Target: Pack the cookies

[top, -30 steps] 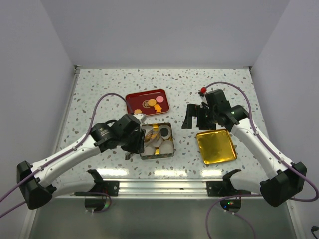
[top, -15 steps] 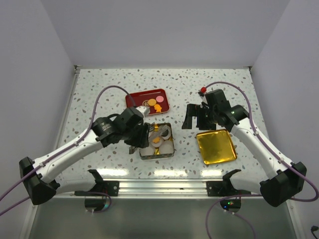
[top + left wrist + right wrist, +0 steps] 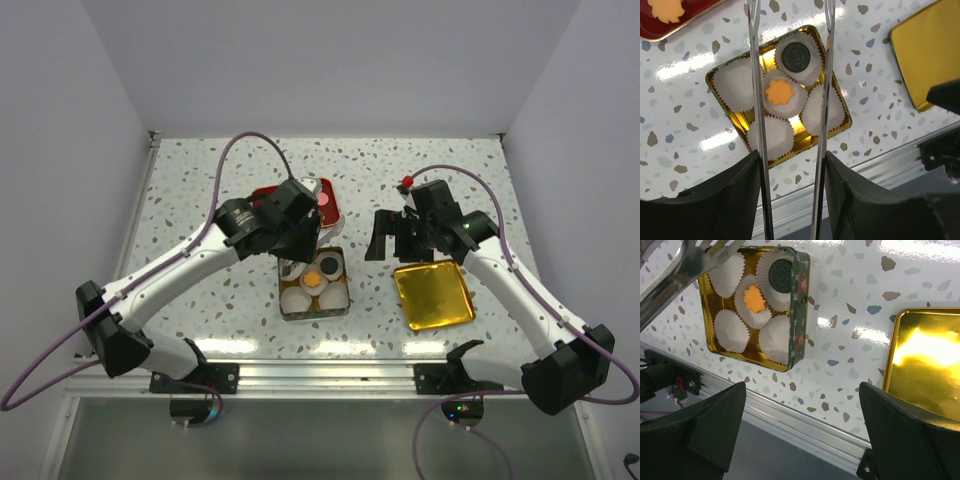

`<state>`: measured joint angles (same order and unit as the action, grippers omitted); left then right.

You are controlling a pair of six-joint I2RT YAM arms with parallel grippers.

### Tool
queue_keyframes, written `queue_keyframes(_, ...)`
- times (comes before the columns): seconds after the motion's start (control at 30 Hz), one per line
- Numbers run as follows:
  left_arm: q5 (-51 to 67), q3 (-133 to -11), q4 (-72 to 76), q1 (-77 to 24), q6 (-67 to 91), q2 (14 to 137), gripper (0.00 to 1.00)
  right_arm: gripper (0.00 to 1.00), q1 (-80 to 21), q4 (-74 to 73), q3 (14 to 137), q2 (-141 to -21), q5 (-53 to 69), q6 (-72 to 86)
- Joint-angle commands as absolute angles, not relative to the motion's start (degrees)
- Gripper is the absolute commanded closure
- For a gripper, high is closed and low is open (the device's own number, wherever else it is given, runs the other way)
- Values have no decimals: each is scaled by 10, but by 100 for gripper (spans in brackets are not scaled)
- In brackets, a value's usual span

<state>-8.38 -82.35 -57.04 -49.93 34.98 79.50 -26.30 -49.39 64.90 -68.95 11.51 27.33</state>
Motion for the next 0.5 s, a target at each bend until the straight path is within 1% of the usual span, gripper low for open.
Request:
queue_keyframes(0.0, -141, -895, -588, -495, 359, 840, 45, 1, -265, -502, 647, -685, 126, 267)
queue_keyframes(0.13, -165, -960, -598, -484, 366, 923, 44, 1, -265, -504, 638, -678, 127, 267)
queue_keyframes(0.3, -185, -1035, -634, -477, 366, 995, 44, 1, -265, -505, 631, -671, 122, 262)
queue_keyframes(0.47, -184, -1042, -650, -457, 381, 1034, 44, 1, -265, -509, 628, -667, 118, 258)
